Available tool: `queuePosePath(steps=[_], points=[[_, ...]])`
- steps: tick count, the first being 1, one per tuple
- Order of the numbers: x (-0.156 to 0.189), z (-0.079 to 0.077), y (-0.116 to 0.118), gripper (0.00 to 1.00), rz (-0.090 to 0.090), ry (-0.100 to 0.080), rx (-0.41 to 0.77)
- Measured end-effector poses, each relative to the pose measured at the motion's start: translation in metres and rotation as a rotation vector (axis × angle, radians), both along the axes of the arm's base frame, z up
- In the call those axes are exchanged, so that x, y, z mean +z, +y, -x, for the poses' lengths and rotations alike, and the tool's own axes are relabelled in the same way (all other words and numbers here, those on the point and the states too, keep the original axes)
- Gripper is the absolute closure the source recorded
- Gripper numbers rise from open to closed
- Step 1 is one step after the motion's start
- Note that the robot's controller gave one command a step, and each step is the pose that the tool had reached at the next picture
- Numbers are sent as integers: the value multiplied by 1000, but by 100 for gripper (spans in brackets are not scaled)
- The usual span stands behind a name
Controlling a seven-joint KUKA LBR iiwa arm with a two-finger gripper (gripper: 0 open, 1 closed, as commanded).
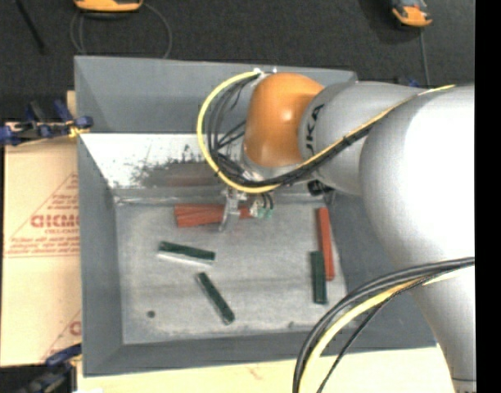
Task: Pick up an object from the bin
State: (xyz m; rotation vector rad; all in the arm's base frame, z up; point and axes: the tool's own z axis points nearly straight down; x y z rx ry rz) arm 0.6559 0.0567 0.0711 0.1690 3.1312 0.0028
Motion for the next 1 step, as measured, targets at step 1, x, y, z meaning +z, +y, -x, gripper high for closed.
queuePosePath(steps=[1], points=[[0,0,0,100,0,0,0]])
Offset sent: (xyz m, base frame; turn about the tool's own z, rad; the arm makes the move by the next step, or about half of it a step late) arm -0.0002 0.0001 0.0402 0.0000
